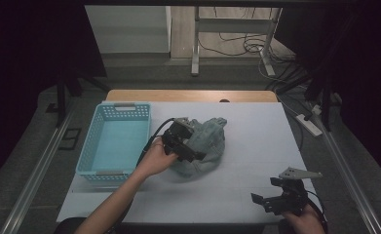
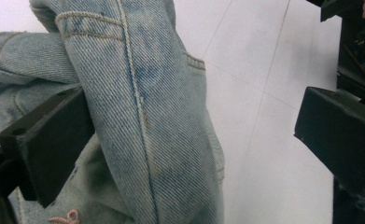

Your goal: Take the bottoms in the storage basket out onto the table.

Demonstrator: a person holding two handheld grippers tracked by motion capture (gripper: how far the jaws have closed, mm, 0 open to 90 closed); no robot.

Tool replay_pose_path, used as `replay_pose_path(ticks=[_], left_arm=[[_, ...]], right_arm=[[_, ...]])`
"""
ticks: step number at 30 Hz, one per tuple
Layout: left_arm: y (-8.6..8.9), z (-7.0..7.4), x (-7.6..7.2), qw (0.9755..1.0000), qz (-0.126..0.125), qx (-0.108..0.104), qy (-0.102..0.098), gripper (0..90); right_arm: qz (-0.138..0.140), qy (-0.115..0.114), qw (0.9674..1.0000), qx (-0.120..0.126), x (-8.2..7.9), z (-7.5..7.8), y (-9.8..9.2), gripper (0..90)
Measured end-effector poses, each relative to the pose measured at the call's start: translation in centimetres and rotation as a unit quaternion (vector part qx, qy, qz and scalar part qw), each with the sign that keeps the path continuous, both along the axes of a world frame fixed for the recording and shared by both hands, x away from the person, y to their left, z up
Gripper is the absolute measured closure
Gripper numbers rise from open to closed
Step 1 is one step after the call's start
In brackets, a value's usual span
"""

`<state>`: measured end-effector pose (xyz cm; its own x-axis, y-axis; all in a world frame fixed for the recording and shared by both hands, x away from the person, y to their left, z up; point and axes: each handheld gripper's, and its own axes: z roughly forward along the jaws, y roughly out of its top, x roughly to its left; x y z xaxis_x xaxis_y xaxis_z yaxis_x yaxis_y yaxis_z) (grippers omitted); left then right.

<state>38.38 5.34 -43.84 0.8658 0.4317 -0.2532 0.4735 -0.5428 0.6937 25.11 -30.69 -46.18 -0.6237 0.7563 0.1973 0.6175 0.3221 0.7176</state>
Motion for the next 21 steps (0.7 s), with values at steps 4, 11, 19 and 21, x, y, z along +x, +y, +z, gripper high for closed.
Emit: replay_pose_path(ticks=[4,11,19,21], left_arm=[[0.3,0.1,0.0,0.9999,0.000,-0.006,0.013,0.0],[0.7,0.3,-0.4,0.9999,-0.006,-0.006,0.009,0.0],[1.2,0.5,-0.7,1.0000,-0.004,-0.007,0.002,0.0],[1.3,0.5,-0.7,1.0000,-0.003,-0.006,0.000,0.0]], right_arm=[[0.000,0.000,1.0000,0.000,0.0,0.0,0.0,0.0],[0.000,0.000,1.0000,0.000,0.0,0.0,0.0,0.0],[0.001,0.002,1.0000,0.000,0.0,0.0,0.0,0.0],[0.000,0.001,1.0000,0.001,0.0,0.0,0.0,0.0]])
